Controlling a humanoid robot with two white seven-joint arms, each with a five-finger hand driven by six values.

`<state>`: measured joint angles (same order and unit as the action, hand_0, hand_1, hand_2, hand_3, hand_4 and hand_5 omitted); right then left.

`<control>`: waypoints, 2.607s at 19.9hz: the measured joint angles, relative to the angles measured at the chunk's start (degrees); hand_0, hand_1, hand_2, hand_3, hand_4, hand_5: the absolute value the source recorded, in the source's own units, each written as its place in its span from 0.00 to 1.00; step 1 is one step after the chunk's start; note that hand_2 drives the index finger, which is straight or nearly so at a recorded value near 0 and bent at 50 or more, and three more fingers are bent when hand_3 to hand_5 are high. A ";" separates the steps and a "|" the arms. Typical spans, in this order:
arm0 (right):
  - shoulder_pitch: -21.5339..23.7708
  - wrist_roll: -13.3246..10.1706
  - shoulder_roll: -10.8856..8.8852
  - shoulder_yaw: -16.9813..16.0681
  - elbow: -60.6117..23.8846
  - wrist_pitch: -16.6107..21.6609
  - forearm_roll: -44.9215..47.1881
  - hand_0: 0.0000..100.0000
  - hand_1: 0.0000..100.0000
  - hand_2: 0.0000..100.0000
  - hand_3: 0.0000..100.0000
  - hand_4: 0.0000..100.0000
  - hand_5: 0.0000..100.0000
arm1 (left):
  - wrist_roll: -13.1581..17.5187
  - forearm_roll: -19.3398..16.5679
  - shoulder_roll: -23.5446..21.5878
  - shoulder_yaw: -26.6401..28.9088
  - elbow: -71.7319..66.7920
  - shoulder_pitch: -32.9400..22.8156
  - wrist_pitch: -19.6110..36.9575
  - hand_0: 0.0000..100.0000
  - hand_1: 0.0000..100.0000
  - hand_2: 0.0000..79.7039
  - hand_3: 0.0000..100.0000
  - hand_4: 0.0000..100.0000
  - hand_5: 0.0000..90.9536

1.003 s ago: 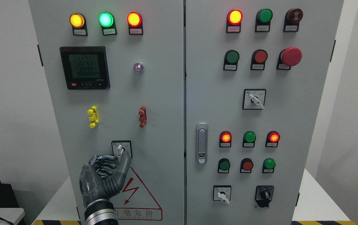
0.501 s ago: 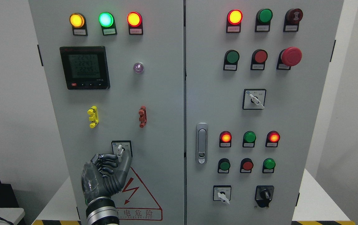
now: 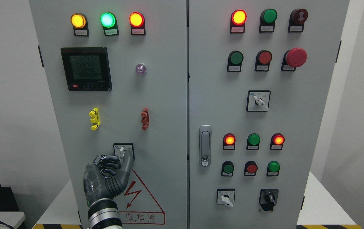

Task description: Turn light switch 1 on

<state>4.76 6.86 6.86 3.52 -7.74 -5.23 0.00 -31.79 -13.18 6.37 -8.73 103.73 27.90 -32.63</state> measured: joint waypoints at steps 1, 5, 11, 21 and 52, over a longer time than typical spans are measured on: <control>0.00 0.00 0.00 0.00 0.00 0.00 0.00 0.12 0.39 0.00 0.00 0.00 0.00 | 0.00 0.00 0.00 0.00 -0.01 0.02 -0.10 0.18 0.54 0.74 0.78 0.83 0.84; 0.00 0.00 0.00 0.00 0.00 0.00 0.00 0.12 0.39 0.00 0.00 0.00 0.00 | 0.00 0.01 0.00 -0.02 -0.04 0.09 -0.26 0.19 0.53 0.74 0.78 0.83 0.85; -0.02 0.00 0.00 0.00 0.00 0.00 0.00 0.12 0.39 0.00 0.00 0.00 0.00 | 0.00 0.05 -0.01 -0.17 -0.08 0.19 -0.30 0.22 0.52 0.75 0.79 0.83 0.85; -0.02 0.00 0.00 0.00 0.00 0.00 0.00 0.12 0.39 0.00 0.00 0.00 0.00 | 0.00 0.04 -0.02 -0.77 -0.12 0.22 -0.40 0.27 0.47 0.75 0.79 0.84 0.86; 0.00 0.00 0.00 0.00 0.00 0.00 0.00 0.12 0.39 0.00 0.00 0.00 0.00 | 0.07 -0.29 -0.02 -1.49 -0.13 0.51 -1.39 0.45 0.40 0.75 0.80 0.84 0.86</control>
<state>4.76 6.86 6.86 3.52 -7.73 -5.23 0.00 -31.72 -13.47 6.35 -10.22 103.60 28.41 -34.02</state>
